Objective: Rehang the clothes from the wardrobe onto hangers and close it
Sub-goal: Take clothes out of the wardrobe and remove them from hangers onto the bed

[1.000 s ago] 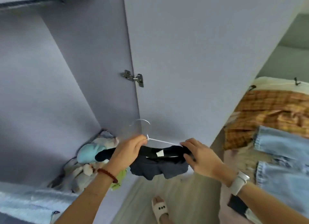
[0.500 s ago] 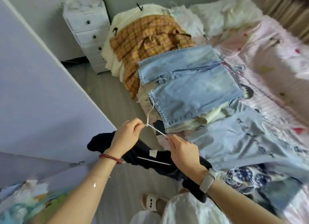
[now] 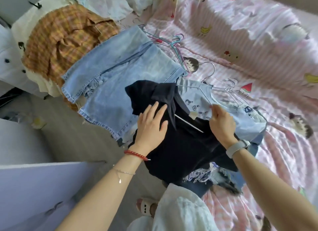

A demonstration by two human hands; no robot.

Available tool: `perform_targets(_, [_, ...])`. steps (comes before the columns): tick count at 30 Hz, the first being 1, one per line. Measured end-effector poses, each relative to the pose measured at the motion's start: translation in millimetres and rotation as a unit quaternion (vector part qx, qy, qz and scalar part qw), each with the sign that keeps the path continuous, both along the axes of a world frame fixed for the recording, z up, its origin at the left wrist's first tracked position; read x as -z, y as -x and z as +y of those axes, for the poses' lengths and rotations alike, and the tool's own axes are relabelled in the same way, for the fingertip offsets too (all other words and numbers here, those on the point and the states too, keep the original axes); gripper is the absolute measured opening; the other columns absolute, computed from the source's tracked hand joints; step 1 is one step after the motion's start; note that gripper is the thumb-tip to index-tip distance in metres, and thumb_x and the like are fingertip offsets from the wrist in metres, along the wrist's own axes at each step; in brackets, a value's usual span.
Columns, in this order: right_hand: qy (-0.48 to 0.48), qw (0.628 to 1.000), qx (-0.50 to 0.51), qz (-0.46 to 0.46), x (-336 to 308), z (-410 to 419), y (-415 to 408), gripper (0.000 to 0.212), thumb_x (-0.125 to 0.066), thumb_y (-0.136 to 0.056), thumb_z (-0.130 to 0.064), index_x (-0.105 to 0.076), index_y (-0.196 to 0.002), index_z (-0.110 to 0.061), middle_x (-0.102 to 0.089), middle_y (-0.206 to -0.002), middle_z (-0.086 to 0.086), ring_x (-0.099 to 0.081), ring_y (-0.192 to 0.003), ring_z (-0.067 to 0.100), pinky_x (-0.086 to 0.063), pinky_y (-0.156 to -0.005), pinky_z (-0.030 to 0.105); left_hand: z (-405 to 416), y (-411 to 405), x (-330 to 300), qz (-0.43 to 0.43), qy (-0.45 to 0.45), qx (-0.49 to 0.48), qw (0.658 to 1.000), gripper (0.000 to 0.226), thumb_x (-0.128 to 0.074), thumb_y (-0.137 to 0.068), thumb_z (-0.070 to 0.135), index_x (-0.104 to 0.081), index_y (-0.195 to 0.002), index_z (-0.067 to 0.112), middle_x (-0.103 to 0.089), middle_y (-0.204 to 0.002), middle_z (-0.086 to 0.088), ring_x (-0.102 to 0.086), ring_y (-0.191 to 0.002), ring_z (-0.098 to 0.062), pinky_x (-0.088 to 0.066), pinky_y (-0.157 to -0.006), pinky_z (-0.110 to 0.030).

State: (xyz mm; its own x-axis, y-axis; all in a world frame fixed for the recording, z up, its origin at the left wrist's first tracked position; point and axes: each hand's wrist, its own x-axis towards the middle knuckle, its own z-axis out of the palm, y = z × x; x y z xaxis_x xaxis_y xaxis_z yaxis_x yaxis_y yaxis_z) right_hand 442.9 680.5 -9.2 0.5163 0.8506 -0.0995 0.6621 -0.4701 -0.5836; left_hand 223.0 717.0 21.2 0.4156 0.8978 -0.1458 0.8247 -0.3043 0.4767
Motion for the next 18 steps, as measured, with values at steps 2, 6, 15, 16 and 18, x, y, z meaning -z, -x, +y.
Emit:
perform_targets(2, [0.032,0.999,0.026,-0.018,7,16,-40,0.03,-0.033,-0.097,-0.016,-0.056,-0.116,-0.015,-0.066,-0.089,0.021,-0.059,-0.082,0.04,-0.047,-0.07,0.044,7,-32,16,0.03,0.047,0.029,0.998,0.054,-0.038,-0.097,0.03,-0.017,-0.146,0.03,-0.006,-0.156,0.002,0.0,-0.143,-0.017,-0.005,-0.116,-0.045])
perform_targets(6, [0.083,0.993,0.062,-0.056,35,35,-101,0.027,-0.033,-0.095,-0.012,-0.055,-0.11,-0.011,-0.065,-0.096,0.022,-0.058,-0.087,0.042,-0.046,-0.072,0.044,11,-84,56,0.092,0.122,0.074,0.985,0.055,-0.035,-0.097,0.031,-0.011,-0.147,0.031,0.001,-0.157,0.002,0.004,-0.143,-0.018,-0.003,-0.115,-0.045])
perform_targets(15, [0.254,0.964,-0.053,-0.061,129,36,-118,0.048,-0.033,-0.096,-0.024,-0.024,-0.142,-0.014,-0.024,-0.149,0.013,-0.02,-0.137,0.029,-0.019,-0.107,0.052,8,-96,138,0.32,0.228,0.188,0.9,0.055,-0.029,-0.099,0.036,-0.006,-0.148,0.029,0.002,-0.157,-0.001,0.007,-0.143,-0.026,-0.003,-0.114,-0.048])
perform_targets(16, [0.254,0.963,-0.051,-0.074,131,36,-112,0.049,-0.034,-0.095,-0.024,-0.022,-0.142,-0.015,-0.017,-0.152,0.012,-0.014,-0.14,0.028,-0.013,-0.109,0.055,12,-93,139,0.317,0.227,0.191,0.901,0.054,-0.029,-0.099,0.035,-0.007,-0.148,0.028,-0.002,-0.157,-0.001,0.004,-0.143,-0.025,-0.006,-0.115,-0.046])
perform_targets(18, [0.234,0.966,-0.055,-0.097,127,39,-100,0.049,-0.035,-0.094,-0.021,-0.023,-0.141,-0.014,-0.011,-0.154,0.013,-0.006,-0.142,0.027,-0.006,-0.109,0.059,20,-89,135,0.272,0.207,0.181,0.922,0.051,-0.029,-0.099,0.033,-0.014,-0.147,0.026,-0.011,-0.156,-0.001,-0.006,-0.143,-0.021,-0.013,-0.114,-0.041])
